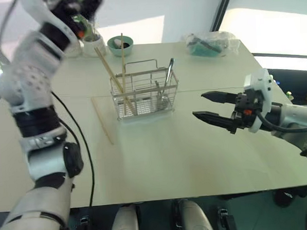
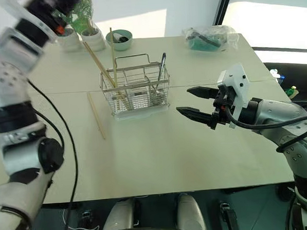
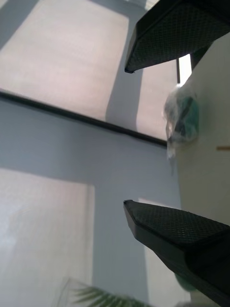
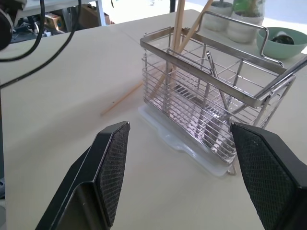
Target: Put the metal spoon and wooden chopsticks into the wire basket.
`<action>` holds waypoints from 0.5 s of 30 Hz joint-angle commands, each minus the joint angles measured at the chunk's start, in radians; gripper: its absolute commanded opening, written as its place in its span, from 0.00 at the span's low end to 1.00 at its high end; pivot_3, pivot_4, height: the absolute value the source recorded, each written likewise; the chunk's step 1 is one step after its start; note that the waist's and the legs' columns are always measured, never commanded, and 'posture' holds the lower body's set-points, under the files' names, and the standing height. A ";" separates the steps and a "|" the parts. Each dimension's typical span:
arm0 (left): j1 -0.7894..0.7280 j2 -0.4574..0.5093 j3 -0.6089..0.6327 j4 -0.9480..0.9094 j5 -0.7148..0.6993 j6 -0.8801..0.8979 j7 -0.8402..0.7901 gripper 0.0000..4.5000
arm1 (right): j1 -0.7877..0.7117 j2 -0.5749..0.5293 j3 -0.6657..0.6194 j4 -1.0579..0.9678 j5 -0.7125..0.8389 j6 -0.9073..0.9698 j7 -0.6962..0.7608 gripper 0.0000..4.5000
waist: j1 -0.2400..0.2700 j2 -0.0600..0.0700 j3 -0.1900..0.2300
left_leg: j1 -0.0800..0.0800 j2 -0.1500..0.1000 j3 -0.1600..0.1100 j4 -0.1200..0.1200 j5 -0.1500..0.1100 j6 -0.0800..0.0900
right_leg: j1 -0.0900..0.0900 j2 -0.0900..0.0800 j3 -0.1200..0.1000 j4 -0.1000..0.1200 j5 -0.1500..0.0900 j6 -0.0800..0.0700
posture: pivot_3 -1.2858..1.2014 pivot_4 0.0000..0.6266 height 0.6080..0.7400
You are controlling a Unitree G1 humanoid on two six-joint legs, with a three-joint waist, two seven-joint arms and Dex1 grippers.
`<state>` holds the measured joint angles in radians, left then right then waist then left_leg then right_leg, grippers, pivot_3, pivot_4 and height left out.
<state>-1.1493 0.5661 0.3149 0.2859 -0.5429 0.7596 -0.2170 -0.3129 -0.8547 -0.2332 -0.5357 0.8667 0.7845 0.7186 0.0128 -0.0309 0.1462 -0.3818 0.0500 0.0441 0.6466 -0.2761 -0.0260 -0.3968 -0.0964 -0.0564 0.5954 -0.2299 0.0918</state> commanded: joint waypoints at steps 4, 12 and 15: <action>-0.031 -0.014 -0.049 0.275 0.218 0.070 0.250 0.99 | -0.025 0.022 0.014 0.002 -0.019 -0.029 0.005 0.77 | 0.008 -0.004 0.002 | 0.002 0.000 -0.001 0.000 0.000 0.000 | 0.002 0.000 -0.001 -0.001 -0.001 -0.002 | 0.52 0.24 0.83; -0.020 -0.161 -0.096 0.485 0.294 0.139 0.280 0.99 | -0.048 0.025 0.024 0.008 -0.023 -0.023 0.016 0.77 | 0.026 -0.004 0.001 | -0.008 -0.001 0.001 0.001 0.000 0.000 | -0.005 -0.001 -0.001 -0.001 0.001 0.001 | 0.52 0.24 0.83; -0.029 -0.193 -0.048 0.582 0.294 0.138 0.347 0.99 | -0.050 0.023 0.024 0.006 -0.025 -0.020 0.015 0.77 | 0.024 -0.004 0.001 | -0.008 -0.001 0.000 0.000 0.000 0.000 | -0.006 -0.001 -0.001 0.000 0.001 0.001 | 0.52 0.24 0.83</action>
<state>-1.1488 0.3664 0.2333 0.8519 -0.2517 0.9040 0.0942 -0.3499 -0.8288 -0.1911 -0.5212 0.8410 0.7758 0.7327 0.0365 -0.0350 0.1475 -0.3896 0.0496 0.0444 0.6469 -0.2760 -0.0262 -0.4036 -0.0969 -0.0573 0.5957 -0.2294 0.0927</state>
